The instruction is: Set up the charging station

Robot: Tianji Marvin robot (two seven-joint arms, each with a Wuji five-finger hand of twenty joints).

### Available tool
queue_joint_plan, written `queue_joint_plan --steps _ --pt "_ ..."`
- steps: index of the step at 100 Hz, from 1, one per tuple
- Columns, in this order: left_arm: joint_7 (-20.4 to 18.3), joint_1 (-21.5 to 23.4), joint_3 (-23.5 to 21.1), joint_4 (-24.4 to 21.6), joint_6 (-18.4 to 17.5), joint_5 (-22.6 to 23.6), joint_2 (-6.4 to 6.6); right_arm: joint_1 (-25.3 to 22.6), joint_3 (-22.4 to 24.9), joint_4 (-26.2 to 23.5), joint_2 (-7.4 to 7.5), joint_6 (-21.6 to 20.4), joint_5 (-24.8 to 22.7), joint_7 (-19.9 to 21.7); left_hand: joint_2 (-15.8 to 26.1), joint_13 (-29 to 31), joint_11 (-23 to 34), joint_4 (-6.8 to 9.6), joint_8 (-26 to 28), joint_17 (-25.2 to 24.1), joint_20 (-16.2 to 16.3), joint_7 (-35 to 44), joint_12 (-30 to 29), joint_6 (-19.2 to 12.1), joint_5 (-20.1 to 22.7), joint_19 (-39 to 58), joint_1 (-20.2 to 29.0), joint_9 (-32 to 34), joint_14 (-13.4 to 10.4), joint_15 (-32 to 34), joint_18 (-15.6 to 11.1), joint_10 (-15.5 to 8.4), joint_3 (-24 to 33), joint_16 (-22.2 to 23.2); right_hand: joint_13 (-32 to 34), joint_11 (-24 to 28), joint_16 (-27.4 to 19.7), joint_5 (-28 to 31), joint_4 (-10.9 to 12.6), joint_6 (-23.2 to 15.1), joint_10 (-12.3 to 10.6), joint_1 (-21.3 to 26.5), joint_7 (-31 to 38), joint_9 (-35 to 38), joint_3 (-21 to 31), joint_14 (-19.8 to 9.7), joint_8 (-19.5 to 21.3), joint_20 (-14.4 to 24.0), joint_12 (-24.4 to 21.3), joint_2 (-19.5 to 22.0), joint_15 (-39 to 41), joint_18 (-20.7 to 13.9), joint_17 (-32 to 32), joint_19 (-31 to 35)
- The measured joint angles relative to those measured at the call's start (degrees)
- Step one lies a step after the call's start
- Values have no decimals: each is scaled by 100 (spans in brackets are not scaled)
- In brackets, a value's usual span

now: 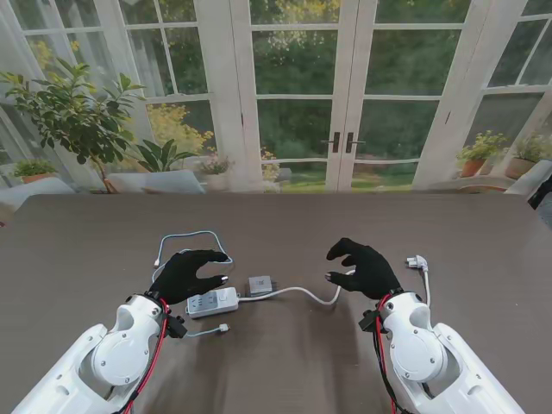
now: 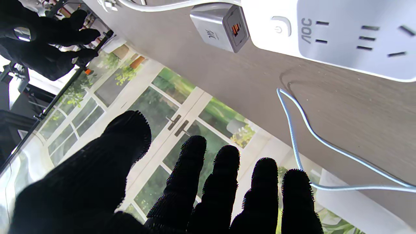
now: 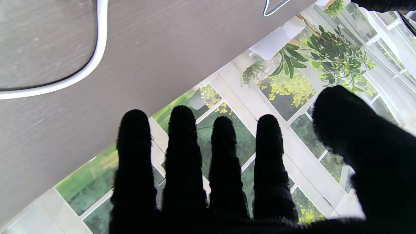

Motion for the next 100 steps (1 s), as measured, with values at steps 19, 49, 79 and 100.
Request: queue_joint_plan --steps 19,49,79,100 --pt "-347 391 -254 -435 15 449 95 -16 29 -12 0 9 33 11 1 0 0 0 0 0 7 0 0 -12 -47 -1 0 0 -2 0 0 -17 -1 0 0 0 0 1 0 3 3 0 0 0 0 0 -1 6 -1 0 0 0 0 -1" --pt "-655 758 -387 -780 -20 1328 286 -16 23 -13 0 9 53 18 -99 162 211 5 48 91 535 -34 321 -82 -287 695 -237 -3 -103 397 -24 -142 44 335 0 0 0 1 0 63 11 -43 0 0 -13 0 -3 14 -1 69 0 0 0 -3" --pt "-686 782 -255 -800 -50 1960 382 -10 14 -13 0 9 126 28 -409 321 870 5 620 277 985 390 1209 -82 -278 1952 -295 -3 -243 1467 -225 -175 456 1130 0 0 0 2 0 68 13 -47 0 0 -46 0 -33 16 -2 130 0 0 0 -3" --pt "-704 849 -218 -857 -18 2275 407 2 1 -3 -2 9 165 39 -409 493 1615 5 1055 505 1377 931 2074 -83 -272 2778 -300 -3 -261 2500 -324 -176 581 1821 0 0 0 3 1 74 17 -47 0 0 -48 0 -33 20 -2 175 0 0 0 -3"
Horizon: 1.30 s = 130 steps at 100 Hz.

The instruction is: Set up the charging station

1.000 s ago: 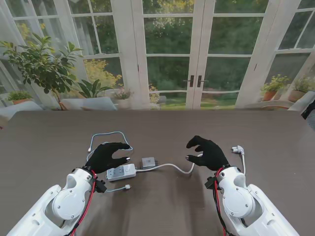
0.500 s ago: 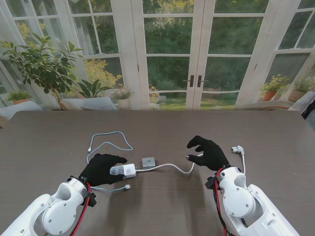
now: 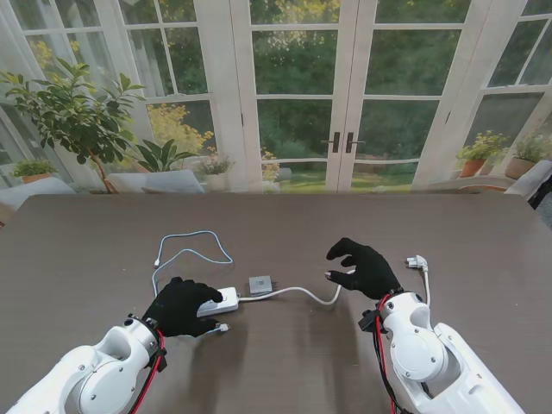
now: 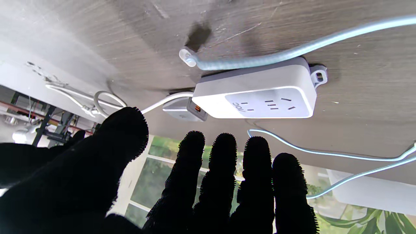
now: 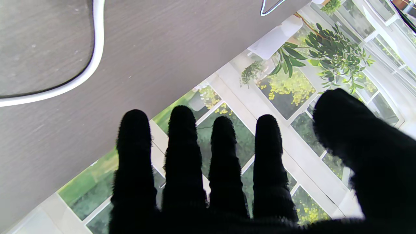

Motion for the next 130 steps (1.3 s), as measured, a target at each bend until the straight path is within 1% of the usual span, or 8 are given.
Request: queue_joint_plan --steps 10,20,23,60,71,97,124,130 --pt "-5 76 0 -91 50 366 16 7 -6 6 -2 0 36 0 0 1 119 0 36 18 51 78 146 -1 0 105 0 0 -46 198 -43 0 11 134 0 0 0 1 0 2 19 0 0 0 0 0 0 7 0 0 0 0 0 0" --pt "-39 127 4 -130 77 375 31 15 -18 16 -3 -2 64 0 0 30 237 0 52 63 59 167 256 -1 0 242 0 0 -49 345 -48 0 13 234 0 0 0 2 0 5 20 0 0 0 0 0 0 29 0 26 0 0 0 0" --pt "-61 136 13 -138 90 389 39 18 -20 20 -4 -3 70 0 0 109 281 0 58 85 68 184 307 -1 0 248 -133 0 -52 405 -49 -1 27 271 0 0 0 2 0 7 20 0 0 0 0 0 0 31 0 28 0 0 0 -1" --pt "-368 205 155 -258 326 901 115 44 -31 65 -9 -5 158 32 -59 109 457 0 158 159 199 490 547 -9 -95 390 -127 -74 -135 570 -74 -62 22 420 0 0 0 6 1 77 29 -1 0 1 0 0 0 42 0 52 0 0 0 -1" --pt "-324 190 233 -235 398 1065 128 47 -33 75 -12 -9 196 37 -59 109 475 0 158 164 202 494 562 -10 -237 392 -127 -145 -188 588 -79 -74 22 425 0 0 0 8 1 81 31 -1 0 1 -33 0 0 42 -1 52 0 0 0 -1" --pt "-152 10 448 6 574 1232 136 53 -32 89 -17 -10 270 50 -59 261 659 0 154 469 267 538 716 -9 -241 595 -128 -145 -198 797 -91 -79 149 499 0 0 0 89 1 141 33 -1 0 3 -35 0 0 43 -1 54 0 0 0 -1" --pt "98 -70 543 173 639 1284 134 59 -30 103 -22 -18 317 61 -59 581 942 0 329 831 341 1108 987 -8 -236 833 -126 -125 -199 1053 -91 -86 444 577 0 0 0 147 1 146 37 -1 0 7 -35 1 0 44 -1 61 0 0 0 -1" --pt "126 -88 566 199 643 1276 133 60 -32 106 -23 -20 327 62 -59 638 1012 0 372 897 344 1275 999 -8 -181 843 -125 59 -200 1068 -91 -124 463 577 0 0 0 149 2 148 43 -2 0 11 -58 9 0 44 -1 110 0 0 0 -1"
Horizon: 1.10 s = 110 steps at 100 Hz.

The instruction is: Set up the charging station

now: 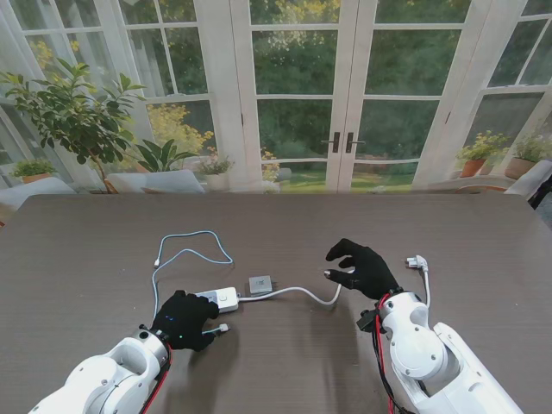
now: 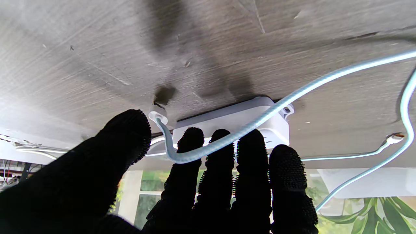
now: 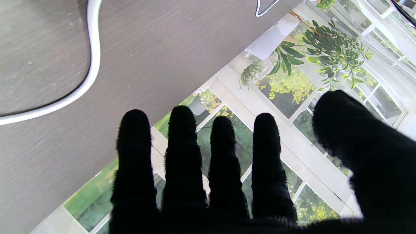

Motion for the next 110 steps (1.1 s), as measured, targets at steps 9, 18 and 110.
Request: queue_joint_plan --steps 9,18,110 --pt "54 -54 53 72 0 -37 -1 3 -1 5 -2 -2 19 5 -3 112 58 0 67 109 1 232 79 0 39 62 113 59 0 58 0 -10 55 0 0 0 0 35 0 2 11 0 0 2 0 1 0 0 0 0 0 0 0 0" --pt "83 -109 104 141 0 -84 -2 4 -1 8 -2 -2 27 17 -196 132 105 0 125 151 1 428 88 -17 110 69 169 123 -1 70 0 -17 120 0 0 0 0 35 0 3 15 0 0 4 -1 26 0 0 0 0 0 0 0 0" --pt "775 -168 185 552 49 -1015 -174 18 -6 40 -12 1 131 37 118 2212 328 -316 -303 1572 -159 2540 1596 -548 959 980 1281 2045 -14 941 371 -245 -602 -136 2 -7 0 36 3 69 46 0 0 75 -3 51 0 2 0 5 0 0 0 -1"
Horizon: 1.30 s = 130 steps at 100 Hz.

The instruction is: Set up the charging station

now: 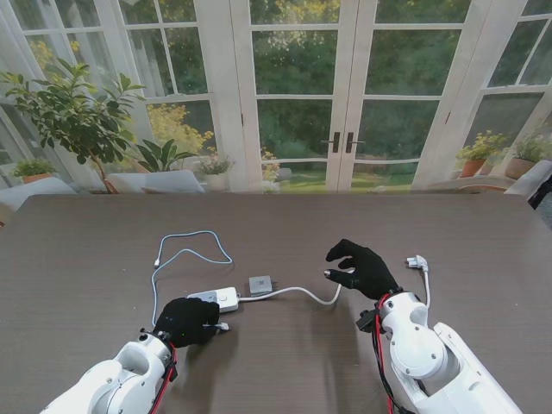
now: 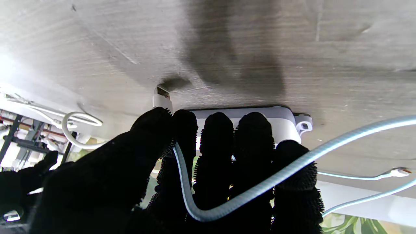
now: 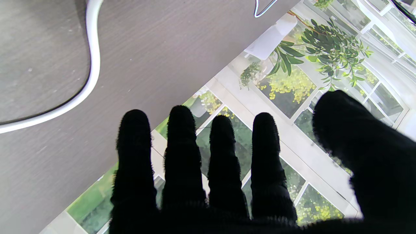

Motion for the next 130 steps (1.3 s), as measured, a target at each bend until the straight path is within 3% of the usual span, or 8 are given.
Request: queue_joint_plan --steps 13,49,68,78,89,97,108,130 --pt "98 33 -47 45 -56 -272 -38 0 0 1 -1 4 15 1 -68 279 -149 -6 0 278 -196 7 -71 10 78 4 -2 171 0 -98 62 0 57 -235 1 -1 0 0 1 4 1 -4 0 0 -64 1 0 0 0 65 0 0 0 0" --pt "275 55 -157 266 -341 -1630 -205 2 -3 5 -6 4 57 4 -474 1255 -1212 -12 -207 1326 -1453 -239 -558 23 488 -352 -4 681 0 -1333 162 11 381 -1176 2 -1 0 0 12 8 1 -4 0 0 -65 1 0 1 0 65 0 0 0 0" --pt "329 61 -195 376 -432 -2141 -317 5 -9 10 -8 3 75 5 -571 1424 -1529 -15 -216 1708 -1808 -410 -611 83 576 -321 111 818 -1 -1332 235 16 448 -1178 23 -1 0 0 13 11 2 -3 0 0 -78 1 0 1 0 121 0 0 0 0" --pt "320 74 -211 387 -462 -2504 -351 5 -12 12 -9 3 90 5 -575 1424 -1721 -131 -216 2349 -1860 -493 -611 238 578 675 296 842 -23 -1108 274 34 430 -1022 24 -1 0 0 14 23 3 -4 0 0 -85 1 0 1 0 127 0 0 0 0" --pt "288 77 -226 407 -509 -2912 -392 6 -14 14 -11 2 101 5 -575 1405 -1759 -131 -216 2632 -1369 -576 -527 378 578 1775 481 842 -136 -87 -192 106 351 -354 24 -1 0 0 14 70 4 -4 0 0 -85 1 0 1 0 127 0 0 2 -1" --pt "222 75 -240 427 -538 -3032 -415 6 -16 16 -12 1 105 5 -575 1430 -1771 -131 -216 2740 -413 -638 -469 439 578 1825 577 800 -260 711 -388 159 255 28 24 -1 0 0 14 71 4 -4 0 0 -85 1 0 2 0 127 0 0 2 -1" --pt "205 47 -234 491 -580 -3100 -434 7 -18 17 -13 1 114 8 -552 1652 -1097 -120 -216 2961 836 -670 -582 295 651 1875 276 738 -864 1970 -914 33 213 202 24 -1 0 0 15 71 4 -4 0 0 -85 1 0 2 0 129 0 0 3 -1" --pt "281 9 -216 556 -622 -2970 -447 7 -19 18 -14 0 132 10 -545 1714 -407 -116 -247 3016 1643 -637 -1065 47 862 1902 -103 733 -1192 3013 -1149 -206 76 -1 24 -1 0 0 16 74 5 -4 0 0 -85 1 0 2 0 130 0 0 3 -1"
